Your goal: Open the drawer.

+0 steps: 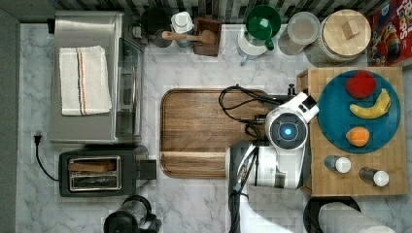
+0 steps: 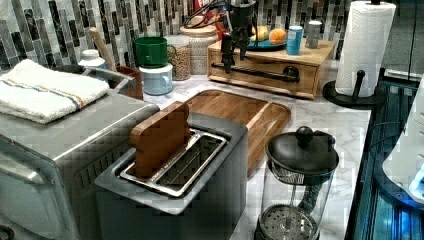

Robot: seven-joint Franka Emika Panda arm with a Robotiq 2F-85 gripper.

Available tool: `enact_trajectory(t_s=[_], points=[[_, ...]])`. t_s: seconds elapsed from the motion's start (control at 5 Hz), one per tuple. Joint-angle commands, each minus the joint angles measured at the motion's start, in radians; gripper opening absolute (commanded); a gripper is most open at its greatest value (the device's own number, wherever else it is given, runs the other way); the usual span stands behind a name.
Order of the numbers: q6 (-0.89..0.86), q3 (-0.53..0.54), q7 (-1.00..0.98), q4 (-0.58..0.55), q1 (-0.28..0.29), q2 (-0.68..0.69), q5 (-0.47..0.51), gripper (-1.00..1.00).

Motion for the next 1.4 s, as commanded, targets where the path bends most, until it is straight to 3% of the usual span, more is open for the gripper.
enact_trajectory(t_s=[0.2, 0.6, 1.0, 1.4], points=[[0.106, -0.033, -0.073, 0.007, -0.040, 0.018, -0.073, 1.00], [0.129, -0.025, 0.039, 0.012, -0.038, 0.069, -0.140, 1.00], [0.181, -0.050, 0.260, 0.004, 0.022, 0.123, -0.267, 1.00], [0.076, 0.018, 0.178, 0.026, -0.002, 0.126, -0.148, 1.00]])
